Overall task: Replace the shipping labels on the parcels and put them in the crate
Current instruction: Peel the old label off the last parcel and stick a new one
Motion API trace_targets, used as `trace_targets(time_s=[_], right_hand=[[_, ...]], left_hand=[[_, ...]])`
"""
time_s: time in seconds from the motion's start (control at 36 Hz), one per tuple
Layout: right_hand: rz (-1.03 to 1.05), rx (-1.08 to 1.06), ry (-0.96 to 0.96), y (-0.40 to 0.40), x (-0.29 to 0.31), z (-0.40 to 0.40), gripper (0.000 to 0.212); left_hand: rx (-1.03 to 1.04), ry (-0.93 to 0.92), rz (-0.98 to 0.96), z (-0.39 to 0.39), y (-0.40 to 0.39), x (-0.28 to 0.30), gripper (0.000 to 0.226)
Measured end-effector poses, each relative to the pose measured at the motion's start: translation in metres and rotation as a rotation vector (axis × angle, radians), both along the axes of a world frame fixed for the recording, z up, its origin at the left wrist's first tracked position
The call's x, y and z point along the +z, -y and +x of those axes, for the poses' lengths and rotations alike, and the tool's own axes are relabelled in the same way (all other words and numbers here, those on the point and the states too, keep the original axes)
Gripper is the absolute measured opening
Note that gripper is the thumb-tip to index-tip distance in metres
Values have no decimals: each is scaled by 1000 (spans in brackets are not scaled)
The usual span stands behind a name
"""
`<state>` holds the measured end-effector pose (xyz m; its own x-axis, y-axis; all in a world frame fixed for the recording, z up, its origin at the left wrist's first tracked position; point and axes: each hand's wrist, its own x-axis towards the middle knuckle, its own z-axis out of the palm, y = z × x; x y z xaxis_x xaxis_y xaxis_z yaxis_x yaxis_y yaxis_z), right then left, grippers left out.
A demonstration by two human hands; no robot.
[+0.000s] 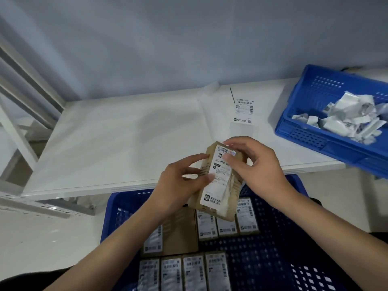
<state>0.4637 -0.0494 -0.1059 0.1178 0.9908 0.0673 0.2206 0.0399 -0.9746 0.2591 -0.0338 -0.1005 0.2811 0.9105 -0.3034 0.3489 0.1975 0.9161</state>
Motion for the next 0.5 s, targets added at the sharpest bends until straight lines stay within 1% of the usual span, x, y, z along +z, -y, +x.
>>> trace_targets(time_s=[0.14, 0.33, 0.42, 0.5], right_hand=[[-26, -17, -35, -2, -2, 2, 30], [-43, -23, -45, -3, -3, 2, 26], [-43, -23, -74, -5, -3, 2, 26], [-36, -26, -61, -6, -4, 1, 25]], left_hand=[[12, 1, -2, 4, 2, 2, 47], [26, -36, 37, 7, 2, 3, 46], [28, -41, 57, 7, 0, 1, 44], [40, -27, 46, 7, 0, 0, 42]])
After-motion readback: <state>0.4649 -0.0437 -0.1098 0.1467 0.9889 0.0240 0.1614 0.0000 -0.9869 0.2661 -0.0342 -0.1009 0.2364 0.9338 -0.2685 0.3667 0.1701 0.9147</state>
